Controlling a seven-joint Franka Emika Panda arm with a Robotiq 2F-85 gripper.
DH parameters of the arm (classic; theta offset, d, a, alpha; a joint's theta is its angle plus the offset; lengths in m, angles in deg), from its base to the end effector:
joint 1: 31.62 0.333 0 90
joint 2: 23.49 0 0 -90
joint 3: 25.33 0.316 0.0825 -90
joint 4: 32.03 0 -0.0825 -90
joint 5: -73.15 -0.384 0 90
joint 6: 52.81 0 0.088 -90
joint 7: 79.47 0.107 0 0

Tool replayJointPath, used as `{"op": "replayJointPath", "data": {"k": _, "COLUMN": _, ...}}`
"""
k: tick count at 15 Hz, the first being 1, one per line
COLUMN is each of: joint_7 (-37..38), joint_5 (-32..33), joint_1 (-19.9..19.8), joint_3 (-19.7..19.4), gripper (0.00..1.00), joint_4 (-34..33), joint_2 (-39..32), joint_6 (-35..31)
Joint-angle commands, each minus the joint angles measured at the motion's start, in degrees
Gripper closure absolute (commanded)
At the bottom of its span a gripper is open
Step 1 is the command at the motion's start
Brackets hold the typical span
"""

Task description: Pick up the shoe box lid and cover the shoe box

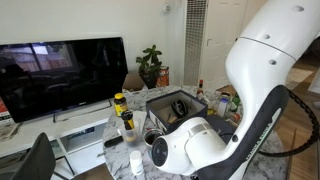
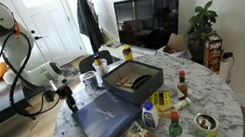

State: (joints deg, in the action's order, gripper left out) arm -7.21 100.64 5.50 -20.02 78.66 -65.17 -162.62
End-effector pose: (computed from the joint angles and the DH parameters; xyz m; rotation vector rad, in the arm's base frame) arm 0.4053 0.3309 0.0772 2.3623 -0.2154 -0.1640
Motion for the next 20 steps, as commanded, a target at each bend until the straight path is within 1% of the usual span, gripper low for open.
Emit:
{"op": "replayJointPath", "data": {"k": 1, "joint_7": 2.48, "joint_5": 2.21, "joint_1": 1.56, "joint_3": -1.04, "gripper": 0.0, "joint_4": -1.23, "joint_2": -1.79, "joint_6": 0.53}}
{"op": "replayJointPath", "data": {"k": 6, "joint_7": 3.51, "joint_5": 3.81, "joint_1": 2.08, "joint_3": -1.56, "gripper": 0.0, "joint_4": -1.9, "joint_2": -2.74, "joint_6": 0.51}}
{"op": "replayJointPath", "data": {"k": 12, "joint_7": 3.05, "joint_5": 4.15, "joint_1": 2.31, "joint_3": -1.92, "gripper": 0.0, "joint_4": -2.72, "joint_2": -3.88, "joint_6": 1.58}}
{"op": "replayJointPath", "data": {"k": 16, "joint_7": 2.23, "joint_5": 5.62, "joint_1": 2.57, "joint_3": -2.32, "gripper": 0.0, "joint_4": -2.72, "joint_2": -4.13, "joint_6": 4.1}}
{"op": "replayJointPath", "data": {"k": 20, "joint_7": 1.77, "joint_5": 7.18, "joint_1": 2.25, "joint_3": -1.87, "gripper": 0.0, "joint_4": -3.51, "joint_2": -5.27, "joint_6": 5.2}}
